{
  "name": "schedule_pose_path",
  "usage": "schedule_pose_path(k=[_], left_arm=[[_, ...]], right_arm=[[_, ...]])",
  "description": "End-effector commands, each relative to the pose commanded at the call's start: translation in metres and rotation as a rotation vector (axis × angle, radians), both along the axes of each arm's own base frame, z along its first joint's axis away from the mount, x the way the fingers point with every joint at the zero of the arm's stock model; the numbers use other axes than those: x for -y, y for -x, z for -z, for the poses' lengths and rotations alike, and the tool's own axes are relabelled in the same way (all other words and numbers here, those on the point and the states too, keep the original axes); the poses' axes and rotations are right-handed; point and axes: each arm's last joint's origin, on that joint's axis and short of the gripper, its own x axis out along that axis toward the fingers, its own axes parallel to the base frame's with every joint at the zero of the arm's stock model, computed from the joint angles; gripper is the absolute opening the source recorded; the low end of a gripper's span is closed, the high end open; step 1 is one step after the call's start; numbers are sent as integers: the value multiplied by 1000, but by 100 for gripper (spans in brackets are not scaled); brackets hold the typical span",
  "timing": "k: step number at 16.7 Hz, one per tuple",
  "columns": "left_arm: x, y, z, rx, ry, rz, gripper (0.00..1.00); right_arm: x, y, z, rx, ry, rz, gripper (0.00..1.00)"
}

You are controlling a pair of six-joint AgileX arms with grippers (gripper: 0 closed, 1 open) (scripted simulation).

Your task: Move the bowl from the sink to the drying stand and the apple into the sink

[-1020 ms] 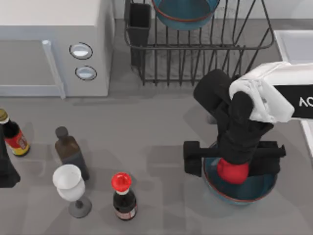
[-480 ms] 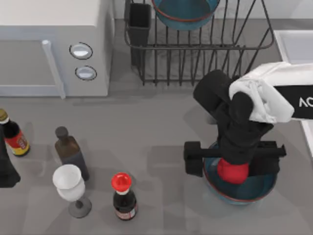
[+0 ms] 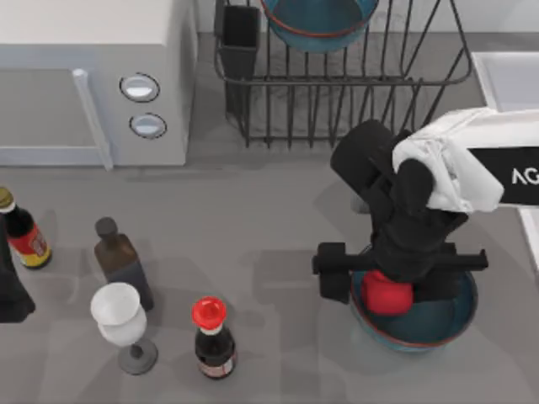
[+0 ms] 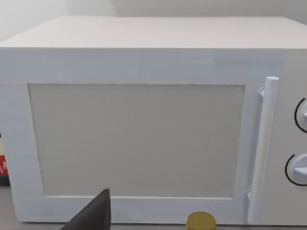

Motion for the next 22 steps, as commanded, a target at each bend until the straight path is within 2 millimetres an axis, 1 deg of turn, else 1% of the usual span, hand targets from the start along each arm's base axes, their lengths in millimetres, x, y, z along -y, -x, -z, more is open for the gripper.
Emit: schedule_pose_path(k=[4,5,7,8,10,14,16,18,22], left_arm=[[0,0,0,0,0,0,100],[0,0,0,0,0,0,100],[0,0,0,0,0,0,100],[0,0,0,0,0,0,100],[0,0,0,0,0,0,100],[0,0,0,0,0,0,100],[0,0,0,0,0,0,100],[0,0,0,0,0,0,100],[0,0,0,0,0,0,100]], right_arm=[[0,0,0,0,0,0,0],[-2,-1,-27,55,-14,-9,0],[-4,-3,-31,58,-17,-9,0],[-5,-4,-38,61,-19,-9,0],[-7,-6,-59,61,-21,-10,0],[-5,-3,-106,43,-8,-10,0],[-3,-2,-123,52,-12,-9,0],[-2,-1,-127,55,-14,-9,0],[-2,-2,-124,57,-19,-8,0]])
